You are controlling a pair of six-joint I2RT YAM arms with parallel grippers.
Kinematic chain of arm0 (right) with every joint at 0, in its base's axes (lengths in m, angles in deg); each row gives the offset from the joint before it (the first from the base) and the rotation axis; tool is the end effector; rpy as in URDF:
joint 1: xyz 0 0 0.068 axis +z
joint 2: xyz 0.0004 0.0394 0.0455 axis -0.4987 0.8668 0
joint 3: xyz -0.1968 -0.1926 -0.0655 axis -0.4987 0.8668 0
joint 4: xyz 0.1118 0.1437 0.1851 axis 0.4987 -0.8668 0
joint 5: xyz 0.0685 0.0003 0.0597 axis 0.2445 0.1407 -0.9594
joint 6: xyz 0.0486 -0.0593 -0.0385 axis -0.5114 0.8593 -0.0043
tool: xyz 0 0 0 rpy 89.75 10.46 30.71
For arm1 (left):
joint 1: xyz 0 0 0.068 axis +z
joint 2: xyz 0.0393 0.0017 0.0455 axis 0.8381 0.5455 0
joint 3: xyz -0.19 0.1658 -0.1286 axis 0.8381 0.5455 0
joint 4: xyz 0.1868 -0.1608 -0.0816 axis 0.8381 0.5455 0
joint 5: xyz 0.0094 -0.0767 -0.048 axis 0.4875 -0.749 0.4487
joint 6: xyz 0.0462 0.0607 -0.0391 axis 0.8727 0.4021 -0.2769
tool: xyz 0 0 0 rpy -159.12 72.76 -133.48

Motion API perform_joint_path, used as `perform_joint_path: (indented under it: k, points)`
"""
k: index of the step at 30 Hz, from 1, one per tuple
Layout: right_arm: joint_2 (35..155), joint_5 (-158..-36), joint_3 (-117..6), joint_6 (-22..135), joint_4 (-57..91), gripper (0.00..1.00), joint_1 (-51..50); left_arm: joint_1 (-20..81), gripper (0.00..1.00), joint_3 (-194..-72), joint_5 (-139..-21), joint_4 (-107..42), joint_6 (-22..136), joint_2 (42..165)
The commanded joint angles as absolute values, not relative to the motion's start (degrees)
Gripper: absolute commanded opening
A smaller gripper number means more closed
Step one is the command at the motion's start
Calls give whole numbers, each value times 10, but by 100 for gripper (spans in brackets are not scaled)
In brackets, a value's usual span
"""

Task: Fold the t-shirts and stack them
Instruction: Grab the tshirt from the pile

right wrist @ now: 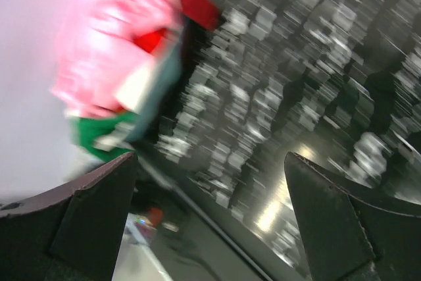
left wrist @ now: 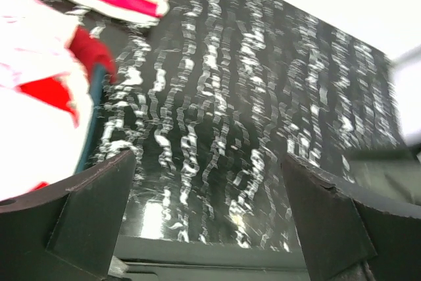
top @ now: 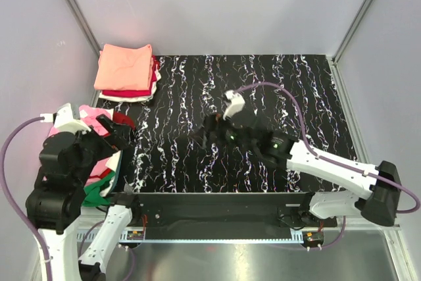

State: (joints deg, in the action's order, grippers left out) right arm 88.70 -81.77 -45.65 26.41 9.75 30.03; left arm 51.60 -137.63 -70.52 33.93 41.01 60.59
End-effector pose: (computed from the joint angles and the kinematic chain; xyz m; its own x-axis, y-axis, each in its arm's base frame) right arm 0.1789 0.2899 0.3554 -0.5937 0.1588 -0.7889 -0.5515 0.6336 0.5426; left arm 0.0617 -0.0039 0.4223 -0.3376 -0.4315 -0.8365 -0.0970 0.8999 -0.4251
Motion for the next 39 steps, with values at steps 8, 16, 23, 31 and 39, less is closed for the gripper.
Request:
perform_joint_path:
  k: [8,16,23,31,39]
  points:
    - [801,-759,-281,236,36,100,301,510,99,-1234,-498,266,404,707]
    - [799,-789,-313,248,-8,100,300,730,99,-1202,-596,199,417,879]
    - [776,-792,-303,236,-17,100,300,853,99,-1176,-603,153,404,991]
    - [767,-791,-299,258,-46,100,300,902,80,-1161,-581,128,396,1025]
    - [756,-788,-273,243,-29,100,301,907,0,-1185,-528,143,392,927]
